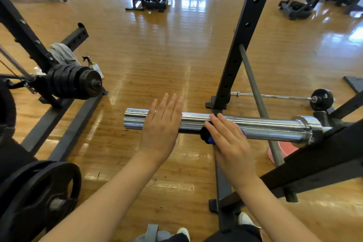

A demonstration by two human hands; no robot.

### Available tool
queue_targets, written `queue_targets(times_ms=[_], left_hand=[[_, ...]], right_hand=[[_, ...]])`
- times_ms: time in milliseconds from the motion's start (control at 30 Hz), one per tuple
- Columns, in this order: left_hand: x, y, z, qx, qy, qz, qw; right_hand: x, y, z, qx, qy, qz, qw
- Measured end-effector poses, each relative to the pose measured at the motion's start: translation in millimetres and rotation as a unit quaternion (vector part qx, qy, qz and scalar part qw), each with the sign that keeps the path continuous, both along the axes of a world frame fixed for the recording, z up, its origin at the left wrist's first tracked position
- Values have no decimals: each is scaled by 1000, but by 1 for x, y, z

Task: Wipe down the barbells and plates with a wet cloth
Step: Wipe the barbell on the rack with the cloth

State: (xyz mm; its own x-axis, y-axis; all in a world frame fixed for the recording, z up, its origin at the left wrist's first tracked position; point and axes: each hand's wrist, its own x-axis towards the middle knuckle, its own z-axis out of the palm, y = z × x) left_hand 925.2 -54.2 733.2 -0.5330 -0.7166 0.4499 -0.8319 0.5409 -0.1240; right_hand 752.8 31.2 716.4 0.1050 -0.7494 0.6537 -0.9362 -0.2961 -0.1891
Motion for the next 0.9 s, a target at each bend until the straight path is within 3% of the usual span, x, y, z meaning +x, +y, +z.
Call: queue_targets(times_ms=[267, 533, 700, 900], left_hand=[[-1, 0, 12, 55, -10, -2, 998], [-2, -14, 38, 194, -90, -34, 976], [0, -2, 33, 116, -99, 3, 988], [-4, 10, 8, 25, -39, 50, 998]], right_hand=[[16, 6, 15, -32, -73, -32, 996], [34, -17, 8, 22, -7, 16, 1000], [6, 0, 2, -1, -25, -19, 999], [1, 5, 7, 10, -50, -36, 998]])
